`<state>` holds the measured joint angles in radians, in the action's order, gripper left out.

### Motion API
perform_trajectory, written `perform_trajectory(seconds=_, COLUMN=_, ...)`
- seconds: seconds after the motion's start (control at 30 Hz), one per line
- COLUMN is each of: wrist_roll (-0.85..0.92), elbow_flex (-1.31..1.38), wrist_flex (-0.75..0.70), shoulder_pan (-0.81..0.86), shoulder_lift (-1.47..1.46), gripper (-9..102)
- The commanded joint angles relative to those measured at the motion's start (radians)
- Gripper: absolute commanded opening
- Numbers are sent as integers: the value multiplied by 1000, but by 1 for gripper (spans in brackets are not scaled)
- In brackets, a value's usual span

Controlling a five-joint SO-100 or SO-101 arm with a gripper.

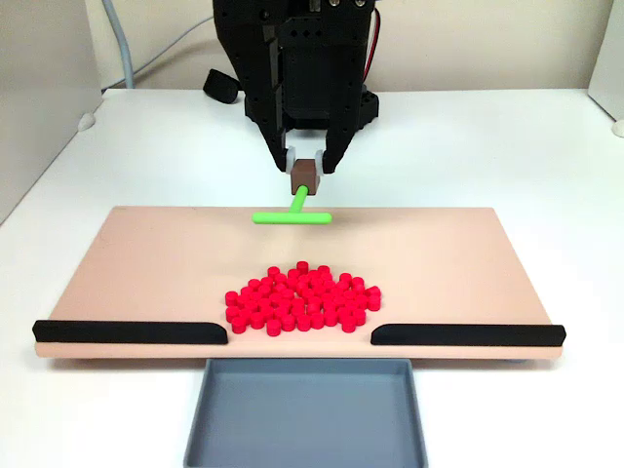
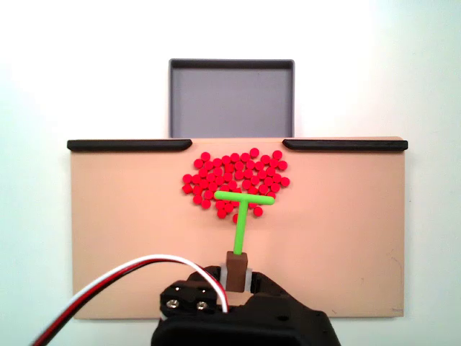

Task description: Grasp a green tool by the dark brown handle.

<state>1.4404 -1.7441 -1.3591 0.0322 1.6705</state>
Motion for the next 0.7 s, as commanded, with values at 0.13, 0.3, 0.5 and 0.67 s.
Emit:
perform_trajectory(seconds=0.13, wrist_roll=14, elbow_flex=5, wrist_flex=0, shoulder_pan=-6, shoulder_lift=-14, gripper=0)
perform_trajectory(seconds=0.3, wrist_roll=46, elbow_flex=5, wrist_flex=0, shoulder_pan=9, shoulder_lift=2, gripper=0)
perform_trajectory(seconds=0.5, wrist_roll=32, elbow_flex=5, wrist_flex=-2, shoulder_pan=-5, shoulder_lift=3, gripper=0)
perform_trajectory(seconds=0.67, wrist_roll=40, elbow_flex=5, wrist_flex=-2, shoulder_pan=-8, shoulder_lift=-2, gripper=0)
